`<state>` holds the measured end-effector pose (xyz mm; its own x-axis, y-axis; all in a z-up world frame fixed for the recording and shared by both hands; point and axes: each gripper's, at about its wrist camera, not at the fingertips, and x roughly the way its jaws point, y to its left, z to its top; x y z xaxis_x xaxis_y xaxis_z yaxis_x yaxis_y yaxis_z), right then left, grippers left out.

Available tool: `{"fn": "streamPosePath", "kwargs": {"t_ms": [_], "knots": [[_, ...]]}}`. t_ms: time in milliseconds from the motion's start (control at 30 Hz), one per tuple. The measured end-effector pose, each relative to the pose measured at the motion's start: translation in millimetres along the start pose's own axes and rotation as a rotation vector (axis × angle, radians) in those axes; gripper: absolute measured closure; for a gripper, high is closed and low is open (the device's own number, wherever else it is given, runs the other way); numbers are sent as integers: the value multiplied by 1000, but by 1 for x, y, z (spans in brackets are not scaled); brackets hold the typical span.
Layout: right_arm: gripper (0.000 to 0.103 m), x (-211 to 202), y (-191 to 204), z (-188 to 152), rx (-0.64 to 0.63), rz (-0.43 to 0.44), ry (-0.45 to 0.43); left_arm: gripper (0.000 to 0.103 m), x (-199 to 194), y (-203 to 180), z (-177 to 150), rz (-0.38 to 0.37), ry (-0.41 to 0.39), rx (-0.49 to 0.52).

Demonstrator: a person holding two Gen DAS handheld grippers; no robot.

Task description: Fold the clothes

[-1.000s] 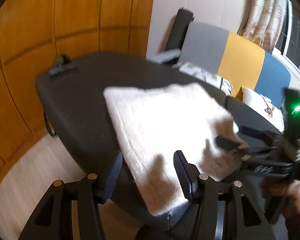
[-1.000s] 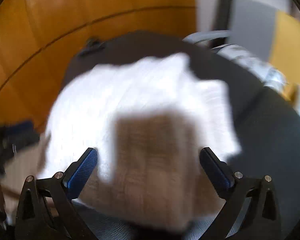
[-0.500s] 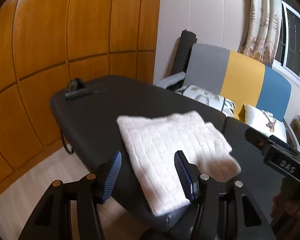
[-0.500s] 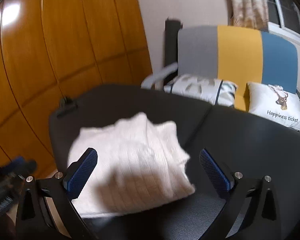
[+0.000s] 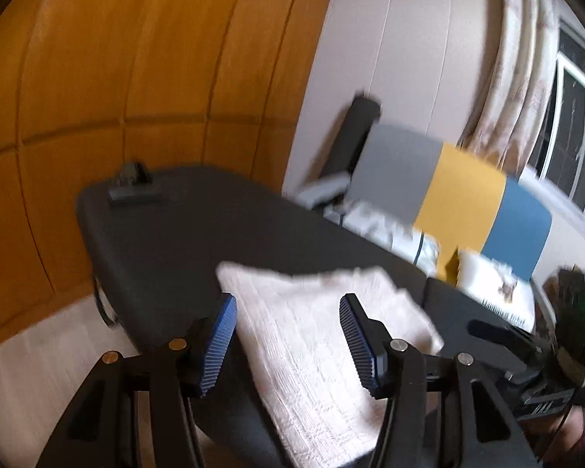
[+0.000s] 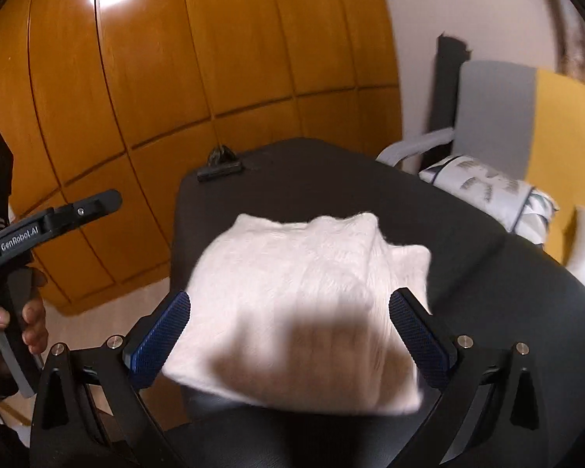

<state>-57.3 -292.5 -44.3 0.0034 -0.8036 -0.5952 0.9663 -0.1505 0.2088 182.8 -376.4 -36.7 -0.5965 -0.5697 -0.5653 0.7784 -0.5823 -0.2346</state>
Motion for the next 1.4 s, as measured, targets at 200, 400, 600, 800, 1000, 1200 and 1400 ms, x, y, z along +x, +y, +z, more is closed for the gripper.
{"fn": "streamPosePath", "kwargs": {"t_ms": [200,400,600,800,1000,1200,1400], "knots": [[0,78,-65,-36,132,-78,238,44,67,-11,-59,46,192,39],[0,34,-61,-17,87,176,167,45,23,-5,-40,-14,61,18],[0,16,-52,-9,8,427,142,45,45,-22,-56,-69,148,82],[0,58,-76,-42,26,504,303,45,63,-27,-66,-23,158,128],[0,61,-85,-22,-6,583,352,45,63,-30,-53,-50,137,149],[0,64,-67,-12,-90,752,468,45,65,-39,-51,-35,136,220],[0,67,-69,-17,-173,730,636,45,52,-50,-46,-135,135,226]]}}
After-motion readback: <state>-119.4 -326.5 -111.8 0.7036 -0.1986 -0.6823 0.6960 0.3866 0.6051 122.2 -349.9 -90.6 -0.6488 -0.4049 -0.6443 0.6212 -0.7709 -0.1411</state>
